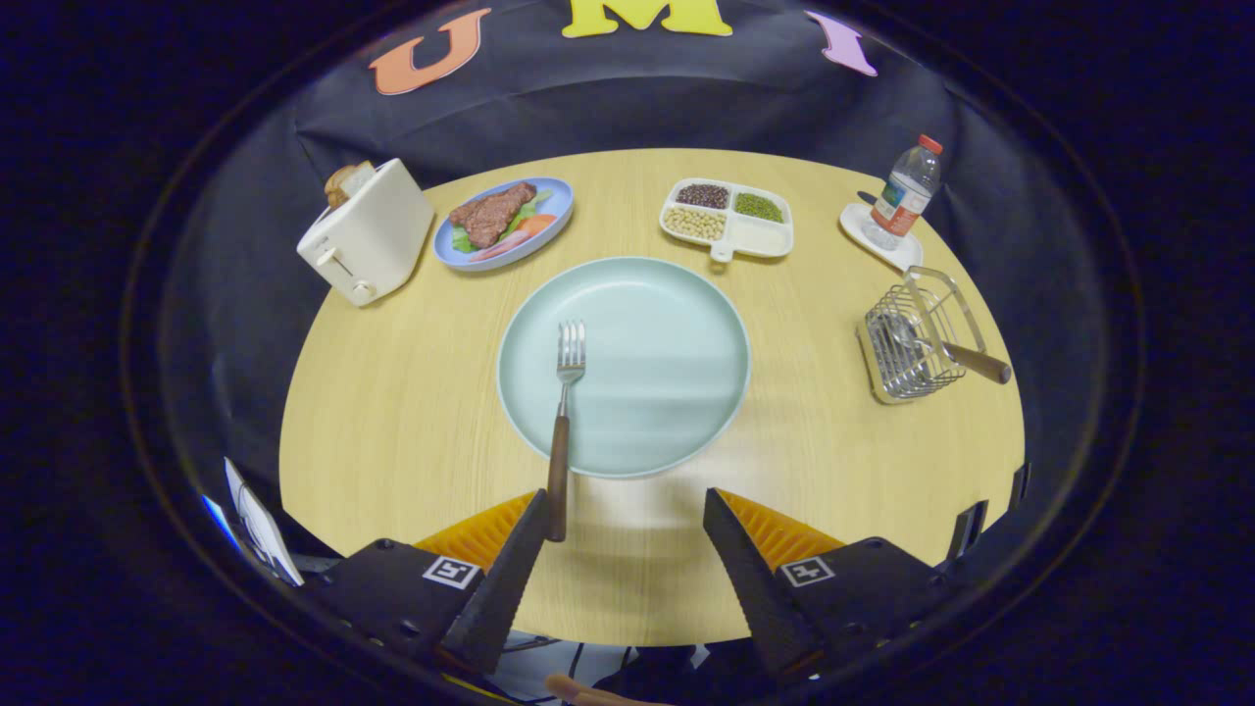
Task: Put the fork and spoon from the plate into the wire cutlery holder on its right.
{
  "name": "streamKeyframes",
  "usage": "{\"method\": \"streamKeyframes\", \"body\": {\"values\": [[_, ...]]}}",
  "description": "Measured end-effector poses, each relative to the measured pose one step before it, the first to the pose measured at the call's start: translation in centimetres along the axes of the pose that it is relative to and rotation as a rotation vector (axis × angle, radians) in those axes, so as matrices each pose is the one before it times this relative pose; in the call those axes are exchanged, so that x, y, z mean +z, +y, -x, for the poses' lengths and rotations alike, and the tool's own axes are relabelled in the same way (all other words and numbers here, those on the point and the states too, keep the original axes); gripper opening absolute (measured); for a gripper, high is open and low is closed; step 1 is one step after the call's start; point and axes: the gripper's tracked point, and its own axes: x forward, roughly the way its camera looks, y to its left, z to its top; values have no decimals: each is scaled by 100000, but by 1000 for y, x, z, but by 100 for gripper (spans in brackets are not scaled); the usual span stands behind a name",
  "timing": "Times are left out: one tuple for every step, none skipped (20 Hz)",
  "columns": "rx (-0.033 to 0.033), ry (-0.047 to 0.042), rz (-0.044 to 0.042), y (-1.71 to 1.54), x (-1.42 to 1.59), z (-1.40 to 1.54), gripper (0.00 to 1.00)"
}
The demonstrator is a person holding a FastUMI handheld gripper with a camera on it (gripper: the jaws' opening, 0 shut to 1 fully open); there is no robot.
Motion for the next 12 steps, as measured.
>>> {"method": "streamKeyframes", "body": {"values": [[-276, 799, -278, 468, -193, -497, 95], [-419, 1214, -638, 409, -252, -524, 95], [-1378, 1611, -873, 206, -342, -604, 95], [-1011, 1563, -582, 271, -316, -542, 95], [819, 1549, -597, 661, -280, -497, 96], [-2, 1281, -655, 448, -203, -498, 96], [-561, 1566, -833, 177, -196, -380, 96], [143, 1092, -1676, 485, -127, -38, 95], [-41, 958, -2060, 383, 40, -384, 95], [-488, 1246, -2348, 99, 64, -254, 93], [202, 1107, -2182, 380, -10, -250, 88], [-527, 1245, -1117, 156, 94, -237, 83]]}}
